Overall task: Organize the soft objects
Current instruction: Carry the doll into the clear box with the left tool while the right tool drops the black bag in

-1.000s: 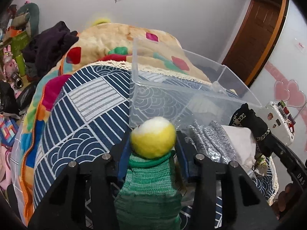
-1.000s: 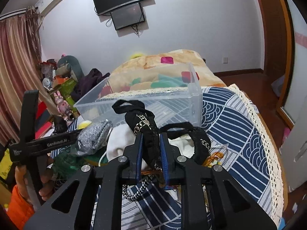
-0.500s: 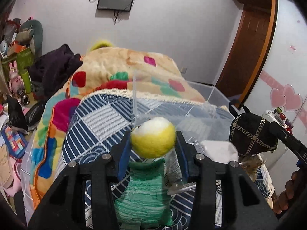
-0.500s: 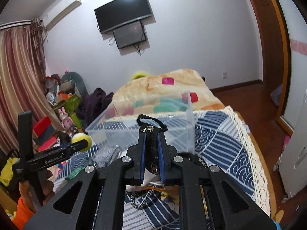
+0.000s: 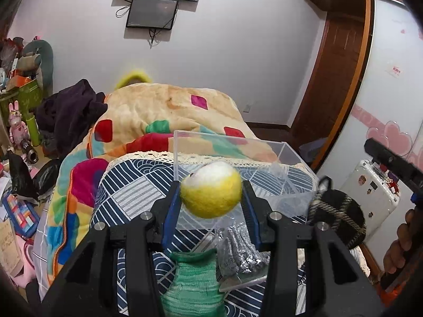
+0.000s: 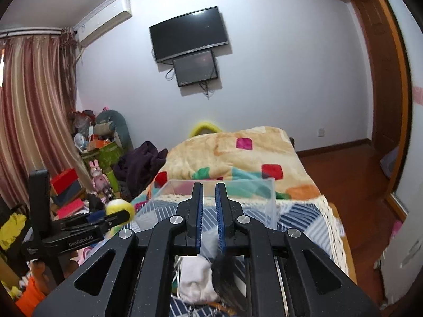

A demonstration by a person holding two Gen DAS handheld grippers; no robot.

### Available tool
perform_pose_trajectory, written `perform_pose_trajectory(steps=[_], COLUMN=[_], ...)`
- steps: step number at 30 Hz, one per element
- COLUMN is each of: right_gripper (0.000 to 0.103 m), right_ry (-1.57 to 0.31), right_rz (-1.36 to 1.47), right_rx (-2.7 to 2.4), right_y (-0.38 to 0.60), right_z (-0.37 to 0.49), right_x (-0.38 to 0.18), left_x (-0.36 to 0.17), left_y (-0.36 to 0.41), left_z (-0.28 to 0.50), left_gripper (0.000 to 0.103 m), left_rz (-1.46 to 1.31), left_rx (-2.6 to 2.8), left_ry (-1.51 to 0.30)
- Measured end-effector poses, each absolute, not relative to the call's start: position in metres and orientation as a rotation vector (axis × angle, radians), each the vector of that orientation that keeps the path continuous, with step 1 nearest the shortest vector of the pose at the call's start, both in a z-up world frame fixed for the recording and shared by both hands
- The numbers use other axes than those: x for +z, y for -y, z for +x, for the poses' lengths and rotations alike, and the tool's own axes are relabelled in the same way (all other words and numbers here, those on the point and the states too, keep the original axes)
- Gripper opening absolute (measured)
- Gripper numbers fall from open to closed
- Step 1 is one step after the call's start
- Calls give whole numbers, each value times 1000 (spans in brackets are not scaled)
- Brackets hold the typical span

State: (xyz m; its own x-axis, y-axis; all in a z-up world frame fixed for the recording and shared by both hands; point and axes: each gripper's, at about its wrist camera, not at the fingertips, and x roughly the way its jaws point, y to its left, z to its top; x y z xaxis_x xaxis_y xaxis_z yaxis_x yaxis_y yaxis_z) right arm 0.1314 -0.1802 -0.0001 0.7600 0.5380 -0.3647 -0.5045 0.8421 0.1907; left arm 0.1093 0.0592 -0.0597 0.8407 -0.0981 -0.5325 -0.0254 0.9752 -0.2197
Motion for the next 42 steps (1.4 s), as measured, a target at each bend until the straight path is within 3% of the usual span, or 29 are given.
perform_pose_trajectory(steps=[3,5,7,9,15,22,23,25,27,31,42], right_gripper=[9,17,50,67,79,77,72,43,28,20,19], right_ry=[-468,-521,-541,-543,-650,-844,-845,-841,-835,-776,-561], right_rz=[28,11,-3,-21,-76,6,11,25,32,63,91], right_rx=[548,542,523,488,353,364,367,386,390,402,485], right_y=[172,170,172,177,206,233,233,234,234,240,222], right_z=[136,135,130,125,135,153,151,148,147,140,134], right_x=[-8,-22,-33,-41,-76,-123,-125,-125,-122,-108,-40], left_x=[-64,-69,-75,-77,-82,-85,-86,-87,-87,-87,-69], left_y=[-61,-61,-62,-61,-56,-48,-48,-47,-46,-45,-49], left_z=[108,107,108,108,106,108,109,109,110,110,129], left_gripper=[44,44,44,44,44,44,44,44,44,44,44], left_rz=[-229,-240,-247,-241,-239,-223,-222,-215,-210,-200,-225], left_rx=[-36,-37,-44,-40,-45,-49,-50,-48,-48,-49,-84], left_ry=[-573,-587,-606,-614,-621,-637,-639,-642,-641,-632,-623])
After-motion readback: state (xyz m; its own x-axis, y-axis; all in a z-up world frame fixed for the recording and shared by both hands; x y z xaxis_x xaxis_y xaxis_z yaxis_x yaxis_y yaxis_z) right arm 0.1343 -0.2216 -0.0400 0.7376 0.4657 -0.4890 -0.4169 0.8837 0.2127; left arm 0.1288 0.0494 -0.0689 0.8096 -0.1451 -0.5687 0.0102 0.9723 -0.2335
